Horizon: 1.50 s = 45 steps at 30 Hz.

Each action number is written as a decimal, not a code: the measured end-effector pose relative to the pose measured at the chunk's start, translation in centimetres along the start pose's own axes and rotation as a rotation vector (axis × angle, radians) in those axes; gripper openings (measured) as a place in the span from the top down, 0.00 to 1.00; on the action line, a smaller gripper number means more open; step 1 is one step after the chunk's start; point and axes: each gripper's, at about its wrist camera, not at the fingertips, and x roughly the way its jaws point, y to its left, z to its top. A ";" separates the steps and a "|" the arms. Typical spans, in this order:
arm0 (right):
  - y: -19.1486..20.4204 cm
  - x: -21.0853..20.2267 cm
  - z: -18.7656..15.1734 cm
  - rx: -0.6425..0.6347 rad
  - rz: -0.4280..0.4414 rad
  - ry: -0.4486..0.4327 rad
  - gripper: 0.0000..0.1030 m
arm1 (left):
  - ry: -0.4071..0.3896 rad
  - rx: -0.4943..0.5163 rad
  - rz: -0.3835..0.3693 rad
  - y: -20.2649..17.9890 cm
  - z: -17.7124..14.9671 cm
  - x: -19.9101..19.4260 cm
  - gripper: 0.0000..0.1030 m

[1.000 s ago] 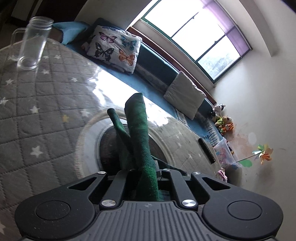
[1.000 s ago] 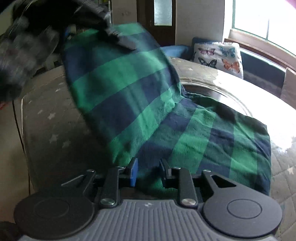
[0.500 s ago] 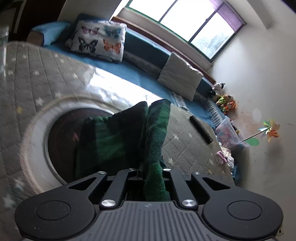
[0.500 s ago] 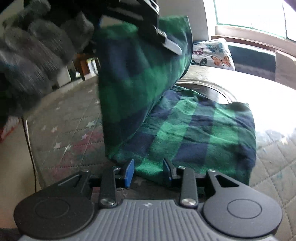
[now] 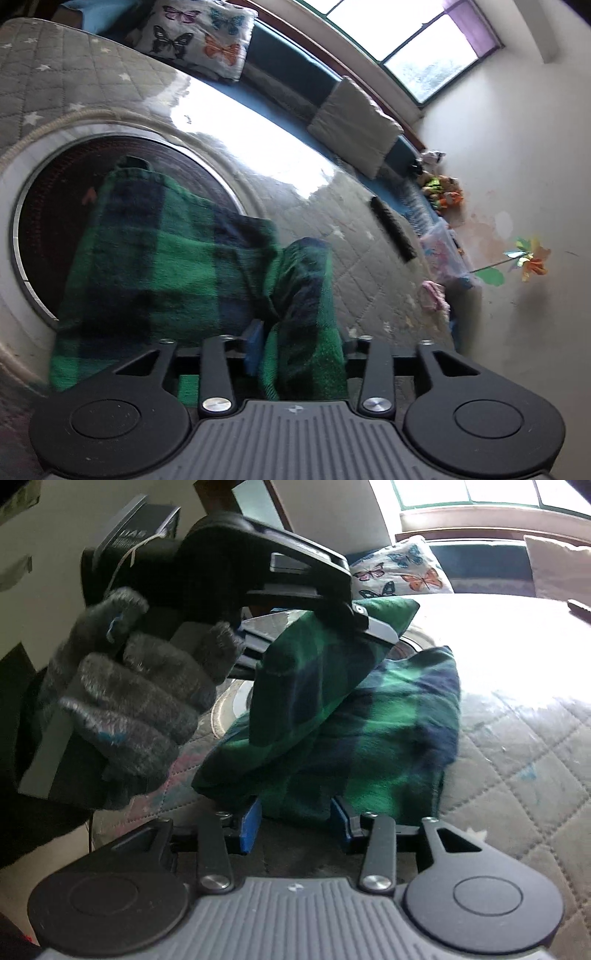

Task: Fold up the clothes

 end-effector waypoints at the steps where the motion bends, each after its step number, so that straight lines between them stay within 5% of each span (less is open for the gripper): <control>1: -0.2 -0.1 0.0 0.007 0.000 0.000 0.59 | 0.004 0.004 -0.020 0.0 0.0 0.1 0.56; 9: -0.8 -2.0 0.1 0.011 -0.019 -0.002 0.57 | 0.005 0.094 -0.110 -1.0 0.0 -1.6 0.54; 14: -1.1 -4.2 1.0 -0.008 -0.056 -0.045 0.57 | -0.058 0.182 -0.072 -0.3 0.8 -4.9 0.54; 24: -0.8 -4.3 5.2 -0.046 -0.043 -0.140 0.60 | -0.107 0.272 0.131 4.2 0.6 -7.7 0.64; 31: 2.2 -0.2 5.1 -0.149 0.024 -0.080 0.66 | -0.060 0.353 0.165 4.9 -2.4 -6.5 0.70; 39: -1.0 1.0 2.0 -0.098 -0.104 0.025 0.75 | -0.048 0.429 0.135 4.5 -3.9 -5.6 0.70; 45: -0.9 -0.6 2.4 -0.126 -0.110 0.013 0.77 | -0.041 0.505 0.128 3.6 -5.1 -5.0 0.69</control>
